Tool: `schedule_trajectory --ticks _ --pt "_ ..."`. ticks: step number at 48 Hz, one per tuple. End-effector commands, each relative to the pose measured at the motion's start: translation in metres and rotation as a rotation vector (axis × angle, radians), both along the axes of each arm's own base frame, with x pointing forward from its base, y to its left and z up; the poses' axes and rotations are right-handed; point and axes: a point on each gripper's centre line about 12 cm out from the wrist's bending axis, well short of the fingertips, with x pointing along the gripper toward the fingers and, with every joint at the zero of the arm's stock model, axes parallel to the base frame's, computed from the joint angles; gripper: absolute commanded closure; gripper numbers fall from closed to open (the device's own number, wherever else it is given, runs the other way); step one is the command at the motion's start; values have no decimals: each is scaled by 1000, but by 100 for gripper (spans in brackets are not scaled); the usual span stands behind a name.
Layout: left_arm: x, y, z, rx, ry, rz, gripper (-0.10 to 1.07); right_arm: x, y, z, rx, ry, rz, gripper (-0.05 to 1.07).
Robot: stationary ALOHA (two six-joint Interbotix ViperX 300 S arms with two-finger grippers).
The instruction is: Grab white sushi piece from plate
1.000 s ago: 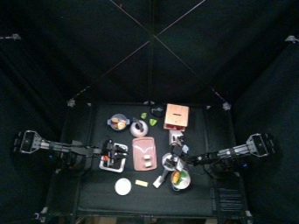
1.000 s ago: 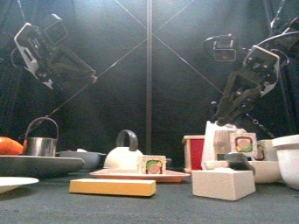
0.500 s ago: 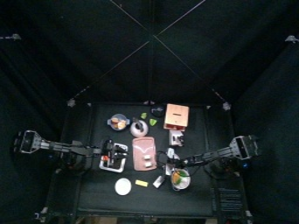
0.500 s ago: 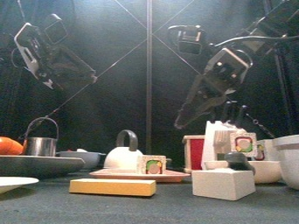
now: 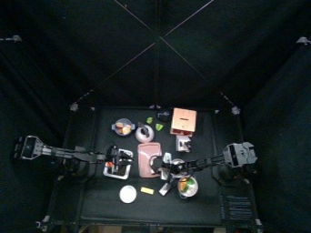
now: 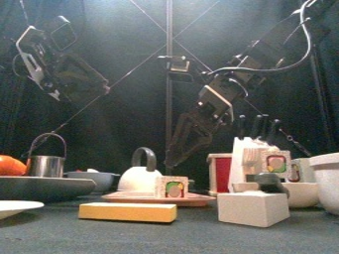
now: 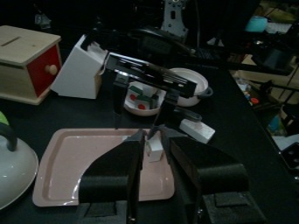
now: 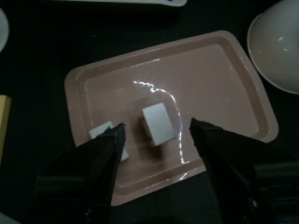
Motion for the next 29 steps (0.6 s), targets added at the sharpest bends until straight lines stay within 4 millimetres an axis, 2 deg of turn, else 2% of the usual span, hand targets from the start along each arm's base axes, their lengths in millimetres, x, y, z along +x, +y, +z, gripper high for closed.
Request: schedule_trajectory --ticks 1,29 --pt "3 0 6 1 -18 1 32 6 -5 12 9 -36 -17 11" --pt "2 1 3 2 -12 3 32 18 -10 -7 47 -12 4 11"
